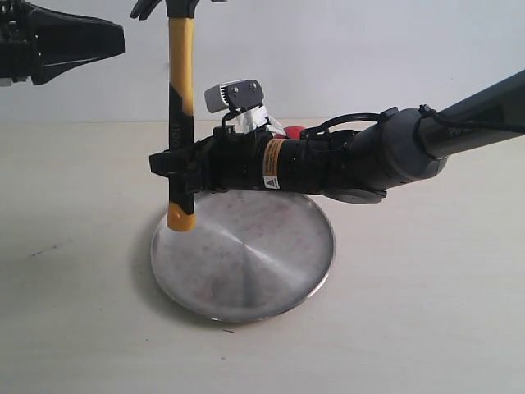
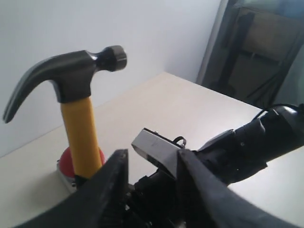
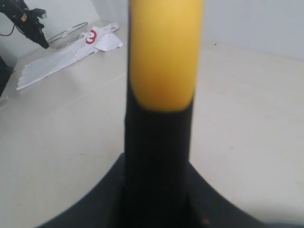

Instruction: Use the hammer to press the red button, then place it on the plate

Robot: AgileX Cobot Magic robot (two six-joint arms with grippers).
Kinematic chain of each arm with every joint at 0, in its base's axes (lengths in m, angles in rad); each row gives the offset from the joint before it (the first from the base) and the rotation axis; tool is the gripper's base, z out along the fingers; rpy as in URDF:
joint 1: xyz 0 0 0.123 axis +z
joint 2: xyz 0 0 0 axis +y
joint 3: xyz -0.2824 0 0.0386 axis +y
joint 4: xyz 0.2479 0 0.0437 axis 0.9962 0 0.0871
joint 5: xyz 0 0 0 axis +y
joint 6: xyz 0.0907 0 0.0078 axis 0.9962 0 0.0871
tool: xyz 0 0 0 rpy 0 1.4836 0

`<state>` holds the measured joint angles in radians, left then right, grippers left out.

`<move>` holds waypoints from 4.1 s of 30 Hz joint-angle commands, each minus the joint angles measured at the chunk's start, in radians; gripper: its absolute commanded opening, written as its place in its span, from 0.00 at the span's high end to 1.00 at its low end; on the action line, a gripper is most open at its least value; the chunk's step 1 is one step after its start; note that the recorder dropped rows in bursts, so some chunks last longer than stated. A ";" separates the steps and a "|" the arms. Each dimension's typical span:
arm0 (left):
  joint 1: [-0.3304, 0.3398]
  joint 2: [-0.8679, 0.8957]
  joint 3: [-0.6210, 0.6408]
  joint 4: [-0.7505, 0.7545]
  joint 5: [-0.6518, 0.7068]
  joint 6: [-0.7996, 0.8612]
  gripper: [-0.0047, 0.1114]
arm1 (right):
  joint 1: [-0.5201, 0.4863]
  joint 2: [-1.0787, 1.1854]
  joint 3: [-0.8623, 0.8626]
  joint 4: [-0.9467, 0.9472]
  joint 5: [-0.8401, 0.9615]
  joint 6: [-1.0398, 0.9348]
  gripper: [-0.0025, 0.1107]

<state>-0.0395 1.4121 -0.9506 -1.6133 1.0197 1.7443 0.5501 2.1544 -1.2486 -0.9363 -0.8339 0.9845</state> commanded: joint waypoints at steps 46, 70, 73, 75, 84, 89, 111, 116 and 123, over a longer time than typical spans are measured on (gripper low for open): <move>0.049 0.304 -0.015 -0.030 0.201 0.352 0.50 | -0.005 -0.025 -0.006 -0.158 -0.279 -0.003 0.98; -0.079 0.306 -0.015 -0.025 0.201 0.352 0.50 | -0.005 -0.025 -0.006 -0.169 -0.387 -0.003 0.98; -0.081 0.306 -0.015 -0.048 0.201 0.352 0.50 | -0.005 -0.025 -0.006 -0.182 -0.387 -0.003 0.98; -0.081 0.306 -0.015 -0.064 0.201 0.352 0.50 | -0.005 -0.025 -0.006 -0.192 -0.387 -0.003 0.98; -0.081 0.308 -0.015 -0.037 0.201 0.350 0.51 | -0.005 -0.025 -0.006 -0.181 -0.387 -0.003 0.98; -0.081 0.308 -0.015 -0.040 0.201 0.350 0.59 | -0.005 -0.025 -0.006 -0.176 -0.387 -0.015 0.98; -0.077 0.308 -0.015 -0.070 0.201 0.347 0.96 | -0.005 -0.025 -0.006 -0.164 -0.376 -0.010 0.69; -0.061 0.308 -0.015 -0.070 0.201 0.347 0.96 | -0.005 -0.025 -0.006 -0.201 -0.356 -0.005 0.60; -0.040 0.308 -0.015 -0.105 0.201 0.347 0.96 | -0.037 -0.025 -0.006 -0.310 -0.277 0.066 0.49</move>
<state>-0.0845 1.7257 -0.9574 -1.6371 1.1816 2.0849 0.5363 2.1428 -1.2486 -1.1894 -1.1503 1.0114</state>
